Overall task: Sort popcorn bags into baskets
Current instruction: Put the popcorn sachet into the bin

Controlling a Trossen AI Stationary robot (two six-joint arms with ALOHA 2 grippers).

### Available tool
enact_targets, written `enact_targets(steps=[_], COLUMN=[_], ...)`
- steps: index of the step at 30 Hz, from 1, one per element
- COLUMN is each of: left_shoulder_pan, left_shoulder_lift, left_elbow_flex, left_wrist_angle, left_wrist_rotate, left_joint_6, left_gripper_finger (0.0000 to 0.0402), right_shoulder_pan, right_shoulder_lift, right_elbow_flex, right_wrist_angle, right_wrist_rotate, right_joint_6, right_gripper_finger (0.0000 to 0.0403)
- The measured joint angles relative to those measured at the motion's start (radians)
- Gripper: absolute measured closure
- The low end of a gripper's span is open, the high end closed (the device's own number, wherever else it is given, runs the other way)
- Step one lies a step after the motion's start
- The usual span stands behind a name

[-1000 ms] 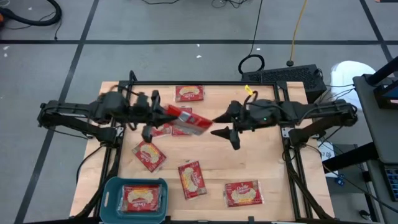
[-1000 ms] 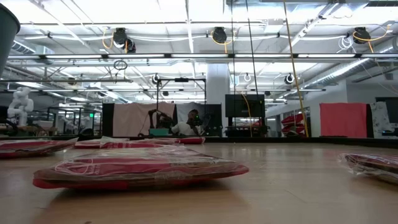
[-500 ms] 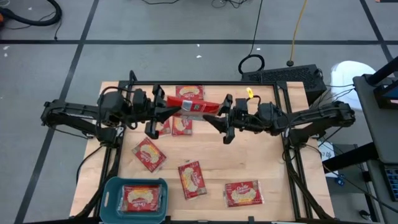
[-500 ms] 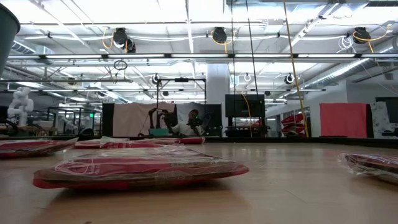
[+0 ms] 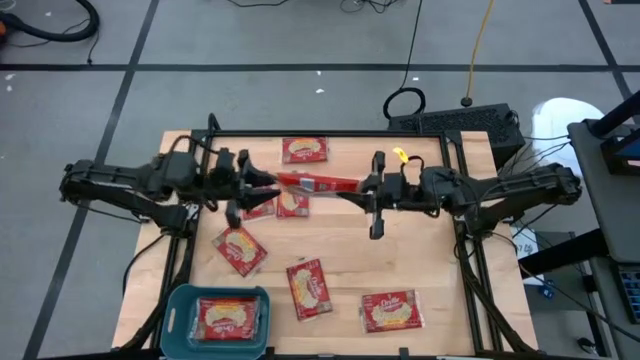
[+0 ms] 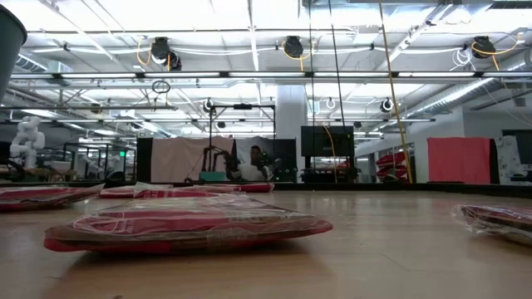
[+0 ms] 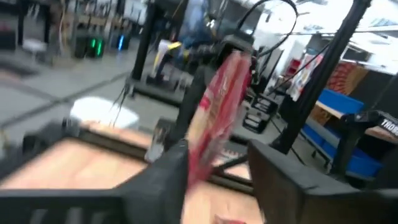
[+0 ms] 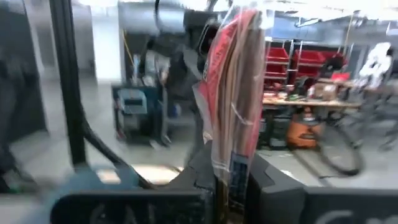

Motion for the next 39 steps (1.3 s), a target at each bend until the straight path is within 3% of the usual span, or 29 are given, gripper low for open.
enact_targets(steps=[5, 8, 13, 18, 23, 33, 39], left_shoulder_pan=[-0.002, -0.007, -0.008, -0.008, -0.027, -0.126, -0.172], left_shoulder_lift=[-0.09, -0.134, -0.178, -0.175, -0.078, 0.207, 0.342], left_elbow_flex=[0.0, 0.0, -0.001, 0.0, 0.06, 0.314, 0.402], left_wrist_angle=[-0.209, -0.289, -0.29, -0.149, -0.14, -0.513, -0.624], left_wrist_rotate=[-0.004, -0.004, -0.034, -0.08, -0.075, -0.103, -0.252], left_joint_6=[-0.159, -0.225, -0.258, -0.164, -0.068, 0.06, 0.118], left_gripper_finger=[0.0154, 0.0136, 0.0147, 0.0168, 0.0171, 0.0172, 0.0172], right_shoulder_pan=[0.032, 0.04, 0.035, 0.033, 0.027, -0.021, -0.052], right_shoulder_lift=[-0.016, -0.004, 0.033, 0.09, 0.134, 0.192, 0.22], right_elbow_flex=[0.011, 0.055, 0.108, 0.13, 0.13, 0.13, 0.129], right_wrist_angle=[-0.038, -0.071, -0.12, -0.279, -0.353, -0.366, -0.358], right_wrist_rotate=[0.007, 0.028, 0.004, 0.012, 0.056, 0.055, 0.025], right_joint_6=[-0.383, -0.479, -0.605, -0.694, -0.765, -0.785, -0.664], right_gripper_finger=[0.0389, 0.0382, 0.0386, 0.0387, 0.0387, 0.0387, 0.0387])
